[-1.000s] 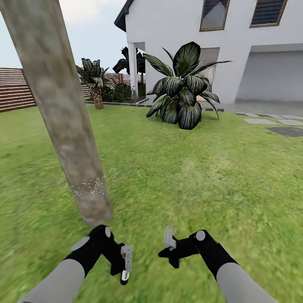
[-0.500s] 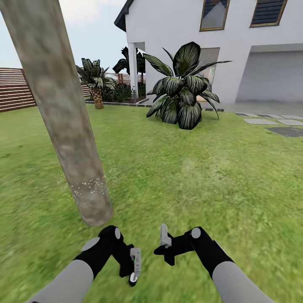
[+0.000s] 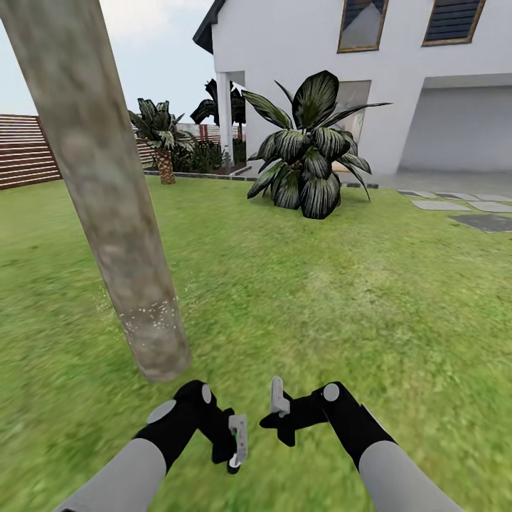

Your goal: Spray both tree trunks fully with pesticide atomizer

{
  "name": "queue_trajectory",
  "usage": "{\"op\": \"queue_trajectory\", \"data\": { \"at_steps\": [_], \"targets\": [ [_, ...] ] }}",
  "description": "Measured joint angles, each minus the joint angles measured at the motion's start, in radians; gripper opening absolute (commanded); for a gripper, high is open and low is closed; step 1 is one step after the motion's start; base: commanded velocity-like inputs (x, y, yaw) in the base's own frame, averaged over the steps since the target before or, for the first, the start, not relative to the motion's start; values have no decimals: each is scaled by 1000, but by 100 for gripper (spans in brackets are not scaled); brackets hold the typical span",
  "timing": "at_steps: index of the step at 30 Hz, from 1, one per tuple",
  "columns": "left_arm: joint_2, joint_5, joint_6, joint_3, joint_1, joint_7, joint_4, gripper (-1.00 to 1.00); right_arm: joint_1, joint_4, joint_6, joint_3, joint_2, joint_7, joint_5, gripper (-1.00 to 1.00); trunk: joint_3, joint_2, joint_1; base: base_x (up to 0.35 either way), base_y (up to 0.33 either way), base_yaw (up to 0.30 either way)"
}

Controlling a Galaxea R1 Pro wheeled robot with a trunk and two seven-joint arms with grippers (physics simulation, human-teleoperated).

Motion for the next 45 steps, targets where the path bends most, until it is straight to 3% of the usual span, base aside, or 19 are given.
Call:
{"op": "queue_trajectory", "data": {
  "at_steps": [10,27,30,45],
  "targets": [
    [-28,8,-2,-1,-1,7,-6,-100,0,-1,0,0,0,0,0,-100,0,0,0,0,0,0],
    [-40,26,-1,5,-3,56,-8,-100,0,-1,0,0,0,0,0,-100,0,0,0,0,0,0],
    [-41,47,-1,5,-2,74,-8,-100,0,-1,0,0,0,0,0,-100,0,0,0,0,0,0],
    [-41,61,-3,5,3,79,-6,-100,0,-1,0,0,0,0,0,-100,0,0,0,0,0,0]
  ]
}}
